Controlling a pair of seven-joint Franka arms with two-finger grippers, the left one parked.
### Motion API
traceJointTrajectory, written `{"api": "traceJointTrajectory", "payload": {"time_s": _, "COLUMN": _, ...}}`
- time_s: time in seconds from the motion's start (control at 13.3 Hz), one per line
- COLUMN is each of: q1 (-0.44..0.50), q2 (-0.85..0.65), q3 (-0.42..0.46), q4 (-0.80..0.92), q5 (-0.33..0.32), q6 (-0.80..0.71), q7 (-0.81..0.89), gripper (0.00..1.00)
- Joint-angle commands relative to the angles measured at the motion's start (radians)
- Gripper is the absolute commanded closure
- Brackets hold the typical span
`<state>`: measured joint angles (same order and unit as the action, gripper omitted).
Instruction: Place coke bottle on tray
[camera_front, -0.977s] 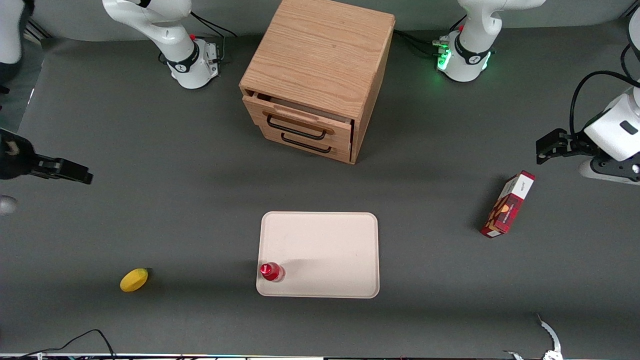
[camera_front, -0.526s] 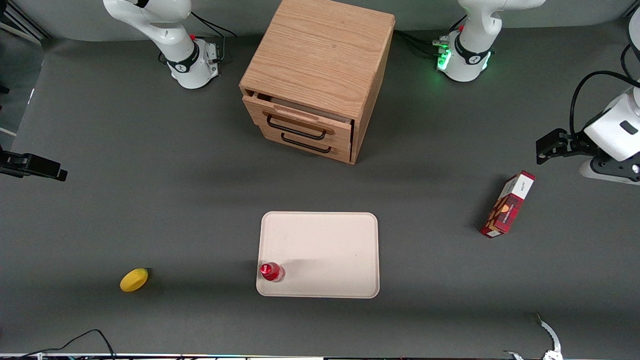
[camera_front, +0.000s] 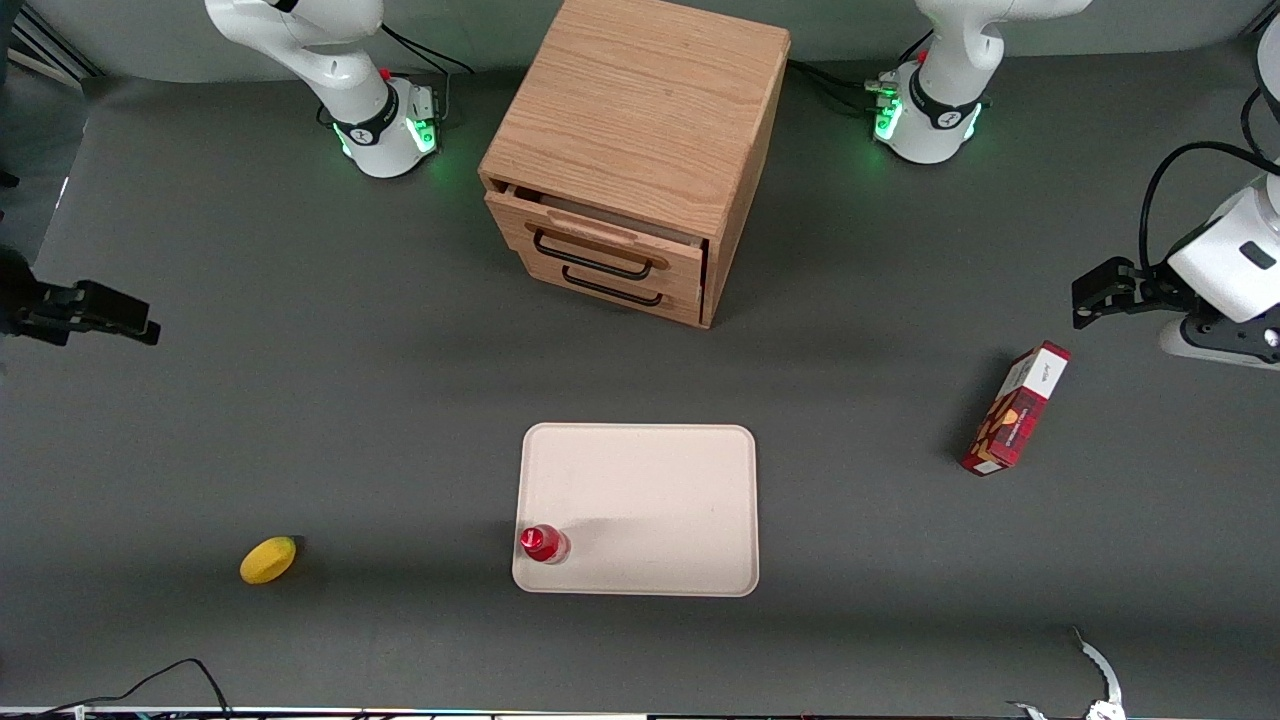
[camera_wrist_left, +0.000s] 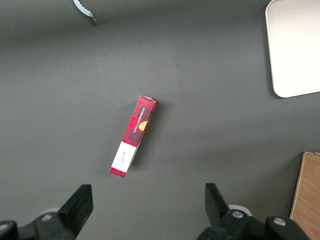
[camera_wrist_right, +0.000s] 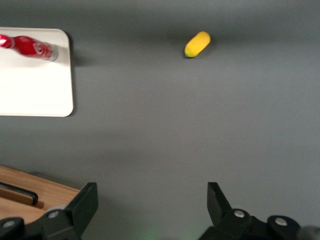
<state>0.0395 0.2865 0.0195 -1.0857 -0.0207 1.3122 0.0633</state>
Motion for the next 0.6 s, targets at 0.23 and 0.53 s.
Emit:
{"api": "traceJointTrajectory", "payload": {"time_s": 0.23, "q1": 0.121, "q2": -0.049, "q3": -0.071, "q4": -0.059, "q5": 0.054, "q6": 0.027, "q7": 0.099, "gripper": 0.0}}
{"api": "traceJointTrajectory", "payload": {"time_s": 0.53, "q1": 0.12, "q2": -0.06, "q3": -0.092, "q4": -0.068, "q5": 0.099, "q6": 0.033, "q7": 0.122, "gripper": 0.0}}
